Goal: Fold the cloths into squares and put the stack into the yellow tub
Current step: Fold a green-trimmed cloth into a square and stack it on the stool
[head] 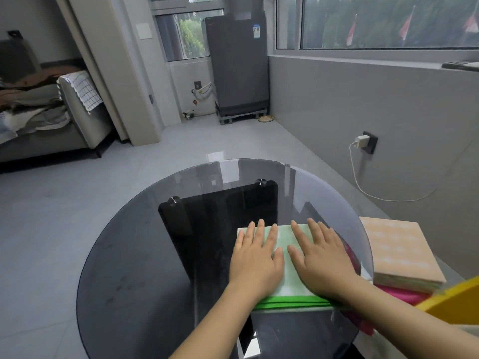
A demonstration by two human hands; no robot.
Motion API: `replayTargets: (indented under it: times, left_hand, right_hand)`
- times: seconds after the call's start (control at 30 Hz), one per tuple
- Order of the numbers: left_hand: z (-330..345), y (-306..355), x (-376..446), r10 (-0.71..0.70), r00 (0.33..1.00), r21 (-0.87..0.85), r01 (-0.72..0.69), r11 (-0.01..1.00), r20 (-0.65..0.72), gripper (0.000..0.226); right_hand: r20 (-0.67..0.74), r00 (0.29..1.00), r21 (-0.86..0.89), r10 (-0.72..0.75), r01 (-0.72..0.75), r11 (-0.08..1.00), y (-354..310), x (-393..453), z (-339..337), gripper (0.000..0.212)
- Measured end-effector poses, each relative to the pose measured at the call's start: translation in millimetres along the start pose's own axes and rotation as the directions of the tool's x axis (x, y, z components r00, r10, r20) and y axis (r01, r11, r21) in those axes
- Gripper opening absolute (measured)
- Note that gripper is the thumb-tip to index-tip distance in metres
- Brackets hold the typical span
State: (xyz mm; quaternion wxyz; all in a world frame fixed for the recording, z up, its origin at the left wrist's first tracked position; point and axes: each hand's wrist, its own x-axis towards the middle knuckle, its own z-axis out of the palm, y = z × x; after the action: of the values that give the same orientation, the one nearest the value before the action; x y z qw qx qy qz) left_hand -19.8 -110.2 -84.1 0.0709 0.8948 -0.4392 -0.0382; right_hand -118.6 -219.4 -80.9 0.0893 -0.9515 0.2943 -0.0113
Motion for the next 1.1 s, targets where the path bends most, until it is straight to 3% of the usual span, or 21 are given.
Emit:
replayTargets:
  times: [0.1,0.23,0.33,0.43,0.5,0.63,0.73,0.93,1.1]
  left_hand:
    - [3,-4,-1,-0.023,1.000,0.015,0.023,1.000,-0.008,0.084]
    - [4,-13,0,-0.133,0.991,-0.007,0.133,0.991,-0.016,0.093]
    - [1,-18,-2,-0.168,0.986,-0.055,0.168,0.984,0.010,0.065]
    - [-11,-25,0,-0.147,0.985,-0.100,0.139,0.985,-0.084,0.045]
    - [-23,-29,6,-0.166,0.980,-0.179,0.145,0.973,-0.110,0.034]
    - [-45,-38,23,-0.255,0.966,-0.352,0.250,0.902,0.032,0.036]
    - [-63,-34,28,-0.256,0.960,-0.426,0.278,0.861,0.109,0.017]
    - [-106,-9,37,-0.196,0.965,-0.693,0.261,0.672,0.174,0.014]
    - [-134,42,52,-0.113,0.986,-0.853,0.160,0.497,0.118,0.015]
  right_hand:
    - [-0.010,1.000,-0.016,0.015,-0.016,1.000,3,3,1,0.061]
    - [-0.021,0.999,-0.043,0.025,-0.026,0.999,6,5,3,0.062]
    - [-0.074,0.997,-0.043,0.034,-0.037,0.998,9,6,-1,0.056]
    - [-0.199,0.980,-0.033,-0.001,-0.006,0.999,14,13,-8,0.053]
    - [-0.218,0.976,0.002,-0.017,0.017,1.000,17,20,-18,0.039]
    - [-0.140,0.990,0.180,0.037,-0.011,0.984,20,33,-34,0.028]
    - [-0.032,0.993,0.467,0.115,-0.087,0.880,27,35,-46,0.022]
    - [0.096,0.989,0.735,0.109,-0.144,0.662,59,22,-100,0.013]
    - [-0.021,0.981,0.845,0.193,-0.086,0.527,101,6,-148,0.019]
